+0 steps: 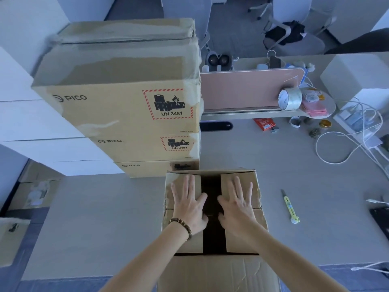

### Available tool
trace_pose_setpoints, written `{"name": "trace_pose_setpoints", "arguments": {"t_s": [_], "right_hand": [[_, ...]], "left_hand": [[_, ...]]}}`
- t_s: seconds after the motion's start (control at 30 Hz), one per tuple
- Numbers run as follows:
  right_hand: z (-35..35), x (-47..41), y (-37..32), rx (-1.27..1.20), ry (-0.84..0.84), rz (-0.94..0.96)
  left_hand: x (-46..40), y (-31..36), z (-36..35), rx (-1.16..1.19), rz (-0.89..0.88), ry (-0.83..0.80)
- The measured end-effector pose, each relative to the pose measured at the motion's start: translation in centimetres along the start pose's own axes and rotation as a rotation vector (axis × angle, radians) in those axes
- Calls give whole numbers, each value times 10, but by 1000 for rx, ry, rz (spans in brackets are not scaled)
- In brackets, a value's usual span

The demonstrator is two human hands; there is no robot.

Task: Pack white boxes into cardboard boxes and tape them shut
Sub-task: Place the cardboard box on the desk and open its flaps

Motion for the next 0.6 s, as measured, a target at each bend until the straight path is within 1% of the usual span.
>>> {"name": "trace_pose_setpoints", "arguments": {"t_s": [0.13, 0.23, 0.37, 0.43, 0.6], "right_hand": [[14, 11, 3, -257, 132, -61], [23, 19, 10, -402, 148, -79], [42, 31, 26, -572, 171, -135], [52, 38, 34, -599, 153, -152], [65, 50, 50, -620, 126, -156]], "left_hand": [[13, 2, 15, 95, 31, 99], [25, 3, 30, 201, 86, 176], [34, -4, 51, 369, 133, 326], [40, -11, 60, 399, 172, 371], [54, -31, 82, 437, 289, 405]]}}
Point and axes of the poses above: each hand's wrist, its own x-axis away from the middle knuckle, its own z-axis out of the back of the hand, y = z × x, the point moved 3 cm from there along -x, towards the middle knuckle, and after that the axes turned 9 degrees about x, right-handed, at the moved point
